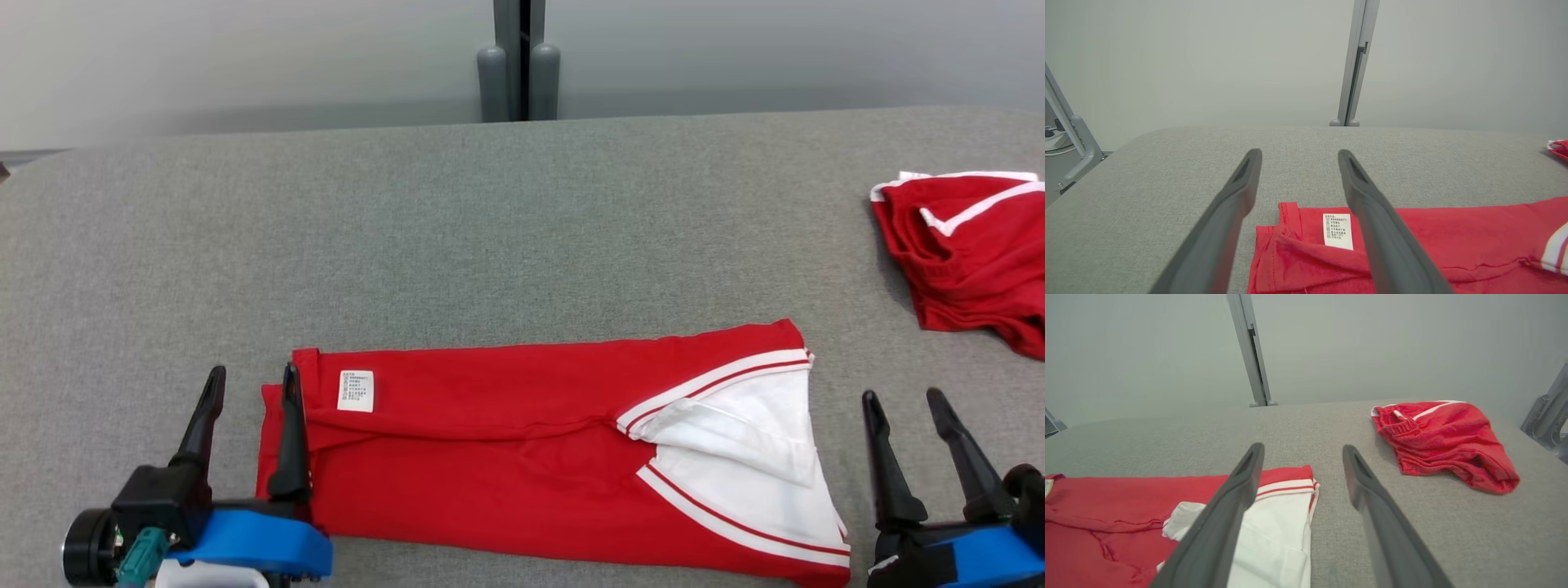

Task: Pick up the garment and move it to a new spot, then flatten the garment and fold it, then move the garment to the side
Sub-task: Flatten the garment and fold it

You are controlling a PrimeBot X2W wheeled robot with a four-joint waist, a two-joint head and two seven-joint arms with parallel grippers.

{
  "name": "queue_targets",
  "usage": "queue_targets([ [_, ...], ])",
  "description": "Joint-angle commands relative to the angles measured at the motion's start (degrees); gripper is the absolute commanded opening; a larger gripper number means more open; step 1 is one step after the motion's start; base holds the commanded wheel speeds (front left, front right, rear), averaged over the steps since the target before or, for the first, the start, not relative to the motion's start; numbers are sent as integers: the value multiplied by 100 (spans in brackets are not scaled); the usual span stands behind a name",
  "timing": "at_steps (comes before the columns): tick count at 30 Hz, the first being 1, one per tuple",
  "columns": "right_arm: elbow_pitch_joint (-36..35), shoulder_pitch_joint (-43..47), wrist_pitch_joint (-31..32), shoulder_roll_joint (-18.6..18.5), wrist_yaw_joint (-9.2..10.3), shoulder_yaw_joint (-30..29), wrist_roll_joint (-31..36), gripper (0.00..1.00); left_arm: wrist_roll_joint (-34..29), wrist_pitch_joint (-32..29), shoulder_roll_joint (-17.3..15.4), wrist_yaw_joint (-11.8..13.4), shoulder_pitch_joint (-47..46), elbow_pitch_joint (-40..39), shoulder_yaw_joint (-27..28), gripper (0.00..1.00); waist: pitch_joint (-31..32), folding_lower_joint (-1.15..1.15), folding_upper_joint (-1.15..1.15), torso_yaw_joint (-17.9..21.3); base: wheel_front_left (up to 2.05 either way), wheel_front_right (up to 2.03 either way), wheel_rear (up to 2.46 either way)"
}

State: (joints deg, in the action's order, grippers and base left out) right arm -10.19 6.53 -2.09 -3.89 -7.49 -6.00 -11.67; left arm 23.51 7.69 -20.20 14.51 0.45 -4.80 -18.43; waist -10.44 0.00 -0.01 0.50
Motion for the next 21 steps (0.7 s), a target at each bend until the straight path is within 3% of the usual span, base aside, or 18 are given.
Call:
queue_targets([
  [1,288,-93,44,-59,-1,-72,-58,100,-64,19,-57,-53,-208,-5,3,100,-141,0,1,-104,0,0,0],
  [9,2043,-665,54,-196,-2,-38,-223,100,-150,199,3,-135,-640,95,-60,100,-503,0,1,-372,0,0,0],
  [16,3158,-978,340,-287,-5,520,-563,100,-97,329,81,-179,-795,240,-80,100,-560,0,1,-501,0,0,0],
  [17,3243,-994,391,-295,-15,662,-668,62,-90,361,92,-180,-793,270,-74,100,-560,0,1,-509,0,0,0],
  [19,3338,-1012,514,-339,-34,919,-883,0,-90,384,97,-177,-793,325,-66,100,-559,0,1,-520,0,0,0],
  [21,3335,-1028,537,-406,-36,1070,-1074,0,-76,422,97,-177,-792,361,-54,100,-556,0,1,-523,0,0,0],
])
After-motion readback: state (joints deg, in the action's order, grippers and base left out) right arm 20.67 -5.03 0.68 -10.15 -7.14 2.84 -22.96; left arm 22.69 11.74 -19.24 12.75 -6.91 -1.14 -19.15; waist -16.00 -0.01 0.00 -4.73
